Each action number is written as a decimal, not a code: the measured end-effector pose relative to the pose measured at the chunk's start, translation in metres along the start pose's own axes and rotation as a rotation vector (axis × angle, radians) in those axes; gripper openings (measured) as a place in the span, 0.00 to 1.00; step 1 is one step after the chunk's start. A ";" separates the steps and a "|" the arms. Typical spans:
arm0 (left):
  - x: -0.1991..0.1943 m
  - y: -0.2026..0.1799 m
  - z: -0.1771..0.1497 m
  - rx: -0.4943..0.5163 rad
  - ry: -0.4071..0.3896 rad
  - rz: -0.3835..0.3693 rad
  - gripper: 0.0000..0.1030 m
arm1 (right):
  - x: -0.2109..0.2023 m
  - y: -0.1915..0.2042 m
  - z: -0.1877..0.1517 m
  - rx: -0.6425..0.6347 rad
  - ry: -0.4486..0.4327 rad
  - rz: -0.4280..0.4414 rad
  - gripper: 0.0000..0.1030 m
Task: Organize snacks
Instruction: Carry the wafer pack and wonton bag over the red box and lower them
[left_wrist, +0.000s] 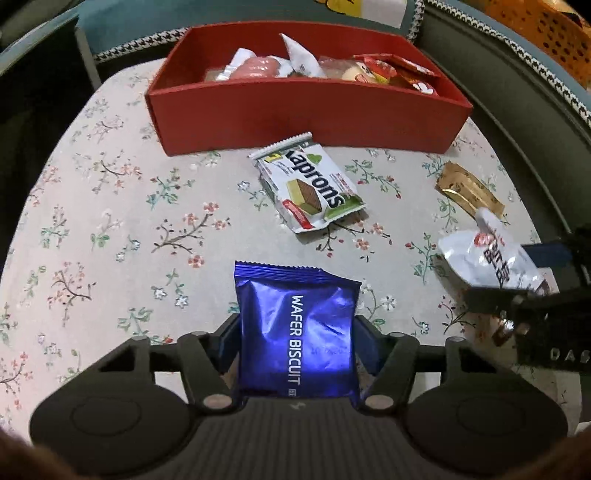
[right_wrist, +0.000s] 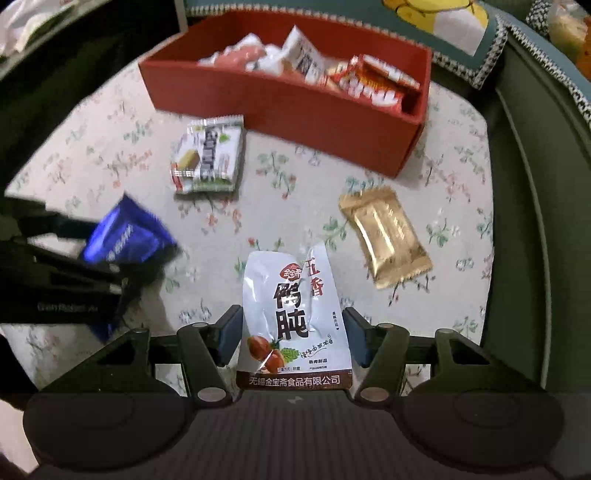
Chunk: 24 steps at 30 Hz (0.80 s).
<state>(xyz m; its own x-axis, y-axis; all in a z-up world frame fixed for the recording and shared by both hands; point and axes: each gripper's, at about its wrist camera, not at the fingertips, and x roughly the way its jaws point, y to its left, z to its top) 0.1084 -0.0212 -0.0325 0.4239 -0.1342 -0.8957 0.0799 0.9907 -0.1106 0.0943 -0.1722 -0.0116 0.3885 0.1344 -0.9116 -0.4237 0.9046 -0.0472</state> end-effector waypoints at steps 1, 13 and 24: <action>-0.003 0.001 -0.001 -0.008 -0.006 -0.008 1.00 | -0.002 0.000 0.002 0.001 -0.012 0.002 0.63; -0.037 0.009 0.036 -0.050 -0.117 -0.053 1.00 | -0.022 -0.008 0.029 0.035 -0.113 -0.009 0.63; -0.034 0.003 0.113 -0.043 -0.228 -0.040 1.00 | -0.029 -0.034 0.091 0.097 -0.227 -0.017 0.63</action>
<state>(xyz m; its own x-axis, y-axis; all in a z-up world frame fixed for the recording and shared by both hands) 0.1960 -0.0164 0.0460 0.6140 -0.1707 -0.7706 0.0646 0.9839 -0.1664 0.1717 -0.1706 0.0534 0.5738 0.1961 -0.7952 -0.3390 0.9407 -0.0125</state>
